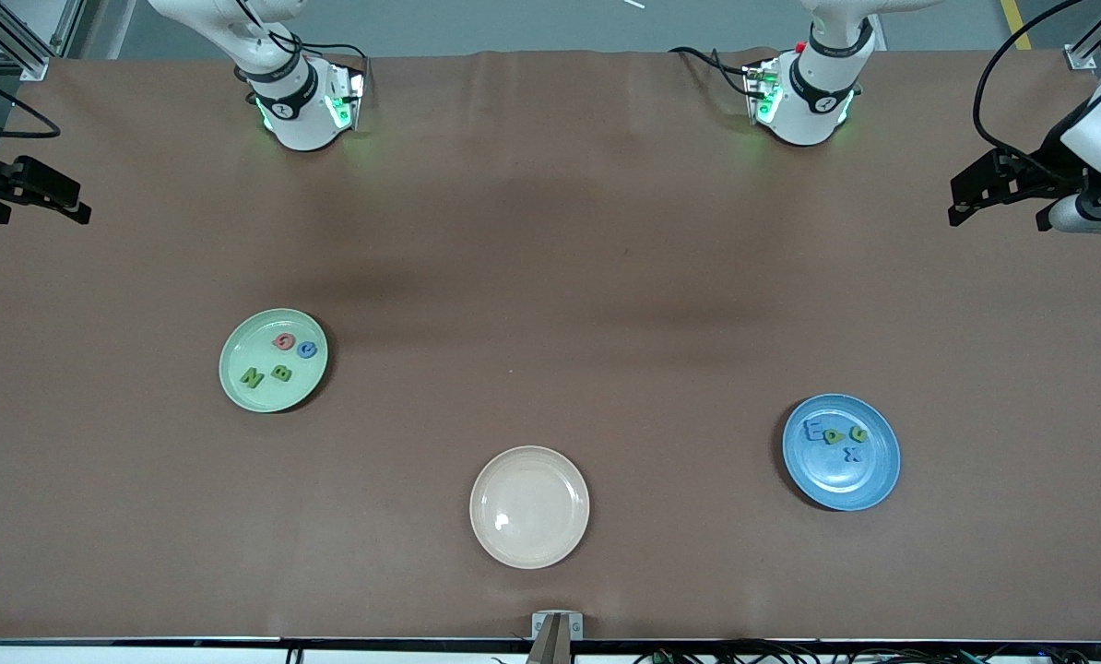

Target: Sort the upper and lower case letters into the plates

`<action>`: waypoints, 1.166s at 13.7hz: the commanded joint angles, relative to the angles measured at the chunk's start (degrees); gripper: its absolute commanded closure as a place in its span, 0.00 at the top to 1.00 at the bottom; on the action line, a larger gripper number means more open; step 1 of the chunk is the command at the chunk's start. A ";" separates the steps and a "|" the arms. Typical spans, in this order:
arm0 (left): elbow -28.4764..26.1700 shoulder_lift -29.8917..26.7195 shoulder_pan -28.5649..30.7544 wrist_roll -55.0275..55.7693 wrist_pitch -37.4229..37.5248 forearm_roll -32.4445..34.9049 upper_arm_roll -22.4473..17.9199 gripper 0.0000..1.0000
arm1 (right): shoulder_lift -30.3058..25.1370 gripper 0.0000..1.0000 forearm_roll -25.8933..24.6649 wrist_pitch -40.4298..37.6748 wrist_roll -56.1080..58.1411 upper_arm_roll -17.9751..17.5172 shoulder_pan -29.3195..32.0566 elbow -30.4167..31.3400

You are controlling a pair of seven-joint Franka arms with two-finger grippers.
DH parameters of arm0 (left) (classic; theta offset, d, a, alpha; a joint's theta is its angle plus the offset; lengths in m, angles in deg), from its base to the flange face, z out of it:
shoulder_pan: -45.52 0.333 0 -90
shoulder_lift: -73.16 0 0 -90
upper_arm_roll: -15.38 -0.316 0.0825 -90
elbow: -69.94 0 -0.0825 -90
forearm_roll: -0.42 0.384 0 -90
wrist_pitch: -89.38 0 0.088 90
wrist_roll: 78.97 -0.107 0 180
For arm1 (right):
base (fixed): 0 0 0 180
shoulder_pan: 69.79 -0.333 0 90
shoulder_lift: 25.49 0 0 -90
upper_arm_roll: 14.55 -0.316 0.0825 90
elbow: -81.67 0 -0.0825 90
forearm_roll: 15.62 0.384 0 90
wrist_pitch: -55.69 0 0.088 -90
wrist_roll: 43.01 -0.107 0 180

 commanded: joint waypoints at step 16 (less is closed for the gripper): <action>1.96 0.26 0.32 -0.33 -0.36 1.04 -0.08 1.00 | -2.81 1.00 1.33 0.71 -0.09 -0.69 0.66 2.97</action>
